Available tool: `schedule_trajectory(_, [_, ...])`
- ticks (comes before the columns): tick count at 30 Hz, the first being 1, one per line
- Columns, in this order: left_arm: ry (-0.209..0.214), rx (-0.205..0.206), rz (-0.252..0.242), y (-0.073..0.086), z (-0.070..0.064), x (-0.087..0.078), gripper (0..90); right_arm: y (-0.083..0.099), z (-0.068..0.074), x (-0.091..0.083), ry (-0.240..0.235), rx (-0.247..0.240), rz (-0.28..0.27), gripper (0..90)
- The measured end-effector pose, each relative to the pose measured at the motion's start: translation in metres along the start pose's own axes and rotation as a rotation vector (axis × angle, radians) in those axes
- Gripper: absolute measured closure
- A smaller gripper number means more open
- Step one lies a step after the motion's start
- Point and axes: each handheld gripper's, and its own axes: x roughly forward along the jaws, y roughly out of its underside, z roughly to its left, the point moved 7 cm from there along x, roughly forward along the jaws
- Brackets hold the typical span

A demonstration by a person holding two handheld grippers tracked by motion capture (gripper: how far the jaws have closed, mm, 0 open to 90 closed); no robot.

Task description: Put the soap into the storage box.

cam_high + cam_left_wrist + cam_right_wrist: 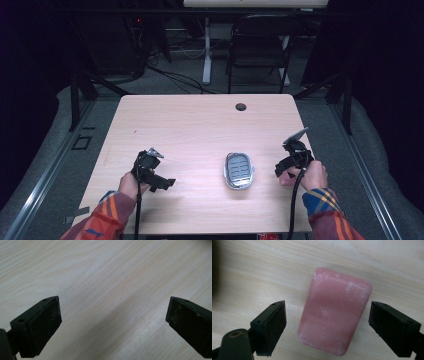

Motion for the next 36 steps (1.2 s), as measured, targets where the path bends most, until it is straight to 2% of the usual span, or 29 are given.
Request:
schedule_trajectory(1, [0.000, 0.001, 0.001, 0.000, 0.000, 0.000, 0.1, -0.001, 0.002, 0.002, -0.012, 0.010, -0.015, 15.0])
schedule_trajectory(2, [-0.002, 0.002, 0.000, 0.000, 0.000, 0.000, 0.1, -0.001, 0.001, 0.002, -0.006, 0.000, 0.002, 16.0])
schedule_trajectory(4, [-0.002, 0.002, -0.001, 0.000, -0.001, 0.000, 0.1, -0.002, 0.002, 0.004, -0.010, 0.013, -0.006, 18.3])
schedule_trajectory(5, [0.000, 0.002, -0.001, 0.000, -0.001, 0.001, 0.1, -0.002, 0.001, 0.004, -0.002, 0.001, 0.003, 19.1])
schedule_trajectory(6, [0.001, 0.002, 0.001, 0.000, -0.001, 0.001, 0.1, -0.003, 0.002, 0.005, -0.001, 0.011, -0.008, 20.1])
schedule_trajectory(8, [0.002, 0.003, 0.002, 0.000, -0.001, 0.001, 0.1, -0.003, 0.000, 0.006, 0.006, -0.001, 0.005, 22.6])
schedule_trajectory(11, [0.001, 0.002, 0.004, 0.000, 0.000, 0.001, 0.1, -0.004, 0.001, 0.007, 0.007, 0.006, 0.003, 25.8])
schedule_trajectory(12, [0.001, 0.001, 0.004, 0.000, 0.000, 0.001, 0.1, -0.004, 0.001, 0.006, 0.015, -0.003, 0.015, 29.8])
schedule_trajectory(14, [-0.001, 0.002, 0.004, 0.000, 0.000, 0.000, 0.1, -0.004, 0.001, 0.008, 0.020, -0.005, 0.019, 31.7])
schedule_trajectory(19, [0.000, 0.001, 0.005, 0.000, 0.000, 0.001, 0.1, -0.004, 0.003, 0.011, 0.009, -0.004, 0.010, 31.7])
schedule_trajectory(24, [-0.001, 0.003, 0.006, 0.000, 0.000, 0.000, 0.1, -0.002, 0.001, 0.011, 0.019, -0.036, 0.059, 30.9])
schedule_trajectory(25, [-0.001, 0.003, 0.006, 0.000, 0.000, 0.000, 0.1, -0.001, 0.001, 0.013, 0.017, -0.025, 0.056, 30.6])
schedule_trajectory(26, [-0.001, 0.003, 0.006, 0.000, 0.000, 0.000, 0.1, -0.001, 0.000, 0.013, 0.024, -0.033, 0.078, 30.9])
schedule_trajectory(27, [-0.001, 0.003, 0.006, 0.000, 0.000, 0.000, 0.1, -0.001, 0.001, 0.015, 0.013, -0.016, 0.054, 31.3])
schedule_trajectory(29, [-0.001, 0.003, 0.006, 0.000, 0.000, 0.000, 0.1, -0.001, 0.000, 0.015, 0.012, -0.020, 0.060, 32.0])
schedule_trajectory(30, [0.000, 0.003, 0.006, 0.000, 0.000, 0.000, 0.1, -0.001, 0.000, 0.015, 0.015, -0.020, 0.050, 35.9])
schedule_trajectory(33, [0.002, 0.004, 0.011, 0.001, 0.000, 0.001, 0.1, -0.002, 0.001, 0.015, 0.015, -0.022, 0.047, 34.6])
schedule_trajectory(36, [-0.001, 0.004, 0.008, 0.000, 0.000, 0.000, 0.2, -0.001, 0.000, 0.015, 0.021, -0.048, 0.072, 33.4])
